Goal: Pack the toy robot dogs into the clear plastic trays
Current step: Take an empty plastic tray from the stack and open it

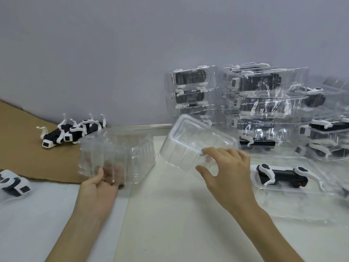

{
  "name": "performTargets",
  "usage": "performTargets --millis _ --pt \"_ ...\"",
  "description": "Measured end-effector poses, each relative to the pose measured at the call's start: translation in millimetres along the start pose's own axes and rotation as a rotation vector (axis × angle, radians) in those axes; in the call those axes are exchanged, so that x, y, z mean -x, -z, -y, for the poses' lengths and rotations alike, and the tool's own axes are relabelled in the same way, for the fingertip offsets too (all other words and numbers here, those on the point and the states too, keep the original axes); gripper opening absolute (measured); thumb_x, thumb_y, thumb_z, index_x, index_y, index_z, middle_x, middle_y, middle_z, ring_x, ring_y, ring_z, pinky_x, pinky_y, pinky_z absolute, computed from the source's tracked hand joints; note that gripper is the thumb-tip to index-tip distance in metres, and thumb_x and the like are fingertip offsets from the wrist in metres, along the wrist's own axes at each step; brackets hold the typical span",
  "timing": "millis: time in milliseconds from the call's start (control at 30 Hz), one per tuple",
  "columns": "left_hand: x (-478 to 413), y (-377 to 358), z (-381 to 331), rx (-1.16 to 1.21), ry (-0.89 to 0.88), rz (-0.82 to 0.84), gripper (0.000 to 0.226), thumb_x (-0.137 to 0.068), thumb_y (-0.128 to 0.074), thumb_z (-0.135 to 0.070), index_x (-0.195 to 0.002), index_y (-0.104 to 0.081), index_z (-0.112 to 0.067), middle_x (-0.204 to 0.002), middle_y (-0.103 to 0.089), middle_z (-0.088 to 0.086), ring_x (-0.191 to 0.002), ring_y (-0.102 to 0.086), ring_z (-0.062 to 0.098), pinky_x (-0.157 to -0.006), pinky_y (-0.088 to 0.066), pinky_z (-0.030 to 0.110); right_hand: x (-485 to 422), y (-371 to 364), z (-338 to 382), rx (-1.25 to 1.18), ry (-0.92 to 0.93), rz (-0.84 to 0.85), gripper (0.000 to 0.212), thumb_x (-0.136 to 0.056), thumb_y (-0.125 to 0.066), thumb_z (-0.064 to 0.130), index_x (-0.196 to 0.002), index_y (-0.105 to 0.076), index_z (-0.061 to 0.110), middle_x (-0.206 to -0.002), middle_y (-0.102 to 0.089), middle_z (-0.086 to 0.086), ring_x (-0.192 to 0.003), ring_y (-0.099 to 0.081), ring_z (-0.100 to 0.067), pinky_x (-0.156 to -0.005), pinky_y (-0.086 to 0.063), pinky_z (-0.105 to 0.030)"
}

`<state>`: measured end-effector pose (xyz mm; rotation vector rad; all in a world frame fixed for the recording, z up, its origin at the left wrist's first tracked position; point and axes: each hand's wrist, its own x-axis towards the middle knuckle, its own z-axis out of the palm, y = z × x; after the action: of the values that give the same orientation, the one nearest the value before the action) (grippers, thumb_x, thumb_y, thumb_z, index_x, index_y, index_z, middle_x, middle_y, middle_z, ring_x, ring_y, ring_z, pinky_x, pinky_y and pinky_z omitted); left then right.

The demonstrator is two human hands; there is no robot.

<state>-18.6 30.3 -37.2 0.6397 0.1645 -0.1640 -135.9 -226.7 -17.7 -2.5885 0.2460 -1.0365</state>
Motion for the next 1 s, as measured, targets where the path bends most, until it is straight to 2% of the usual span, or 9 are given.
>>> performTargets --millis 100,200,300,400,500,633,700,800,1000 --pt "-2.8 4.6 2.5 -0.158 -0.039 -0.079 0.026 -0.106 -0.037 -0.007 -0.092 -0.057 -0.016 -0.086 -0.066 -0.002 -0.086 -0.067 0.012 -0.084 -0.051 0.034 1.7 -1.1 -3.5 0.101 -0.039 0.218 0.033 -0.084 -0.076 0.034 -0.113 -0.062 0.036 -0.096 -0.061 0.018 -0.107 -0.054 -0.014 -0.107 -0.013 -0.032" --pt "-5.1 9.2 7.7 -0.34 -0.138 -0.164 0.015 -0.107 -0.044 -0.011 -0.099 -0.056 -0.012 -0.096 -0.064 0.002 -0.095 -0.065 0.014 -0.092 -0.051 0.036 5.0 -4.9 -4.7 0.098 -0.105 0.355 0.035 -0.089 -0.067 0.036 -0.122 -0.056 0.04 -0.101 -0.056 0.021 -0.114 -0.047 -0.009 -0.112 -0.011 -0.034" --pt "-10.3 15.4 11.5 -0.465 -0.314 -0.344 0.007 -0.098 -0.06 -0.002 -0.096 -0.059 -0.008 -0.094 -0.064 0.006 -0.087 -0.063 0.016 -0.089 -0.053 0.035 4.7 -5.4 -3.4 0.051 -0.107 0.243 0.028 -0.087 -0.072 0.03 -0.112 -0.062 0.037 -0.089 -0.056 0.02 -0.104 -0.052 -0.011 -0.105 -0.015 -0.029" --pt "-14.7 22.6 7.3 -0.569 -0.446 -0.55 0.051 -0.083 -0.07 0.007 -0.13 -0.05 0.004 -0.104 -0.056 0.012 -0.08 -0.059 0.019 -0.075 -0.053 0.03 2.5 -3.8 -0.6 -0.04 -0.117 -0.001 0.025 -0.084 -0.079 0.026 -0.105 -0.066 0.031 -0.085 -0.063 0.018 -0.094 -0.059 -0.012 -0.099 -0.019 -0.029" --pt "-11.8 16.6 7.9 -0.766 -0.548 -0.666 0.059 -0.075 -0.076 0.005 -0.129 -0.055 -0.006 -0.113 -0.058 0.01 -0.082 -0.058 0.019 -0.078 -0.05 0.034 -2.3 3.7 4.8 -0.325 -0.141 -0.197 0.022 -0.084 -0.081 0.026 -0.1 -0.065 0.028 -0.088 -0.069 0.019 -0.093 -0.063 -0.005 -0.1 -0.032 -0.031" --pt "20.1 -5.6 23.1 -0.917 -0.883 -0.207 0.019 -0.088 -0.066 -0.016 -0.099 -0.059 -0.03 -0.094 -0.059 -0.004 -0.078 -0.054 0.011 -0.074 -0.047 0.02 -3.7 11.5 16.2 -0.843 -0.189 -0.125 0.017 -0.087 -0.075 0.03 -0.093 -0.061 0.023 -0.091 -0.074 0.012 -0.094 -0.071 -0.012 -0.086 -0.049 -0.025" --pt "41.6 -19.2 34.3 -0.95 -0.812 0.17 0.008 -0.088 -0.061 -0.035 -0.094 -0.065 -0.031 -0.085 -0.065 -0.004 -0.077 -0.059 0.01 -0.069 -0.047 0.016 -1.8 10.7 21.3 -1.006 -0.214 -0.021 0.022 -0.088 -0.07 0.032 -0.096 -0.057 0.017 -0.089 -0.077 0.004 -0.087 -0.073 -0.017 -0.086 -0.052 -0.032" --pt "61.6 -31.5 51.5 -0.952 -0.512 0.571 0.03 -0.085 -0.06 -0.045 -0.111 -0.067 -0.033 -0.099 -0.069 0.002 -0.085 -0.065 0.018 -0.074 -0.05 0.02 1.0 6.6 23.3 -1.106 -0.184 0.172 0.022 -0.093 -0.067 0.026 -0.101 -0.054 0.011 -0.087 -0.078 -0.003 -0.074 -0.072 -0.022 -0.073 -0.052 -0.028" --pt "62.4 -29.8 52.3 -0.973 -0.436 0.534 0.035 -0.08 -0.061 -0.052 -0.103 -0.077 -0.033 -0.068 -0.059 -0.005 -0.063 -0.053 0.014 -0.061 -0.046 0.023 5.6 2.3 27.6 -0.997 -0.122 0.376 0.012 -0.095 -0.066 0.029 -0.099 -0.054 0.026 -0.088 -0.077 0.002 -0.071 -0.068 -0.016 -0.069 -0.047 -0.021"
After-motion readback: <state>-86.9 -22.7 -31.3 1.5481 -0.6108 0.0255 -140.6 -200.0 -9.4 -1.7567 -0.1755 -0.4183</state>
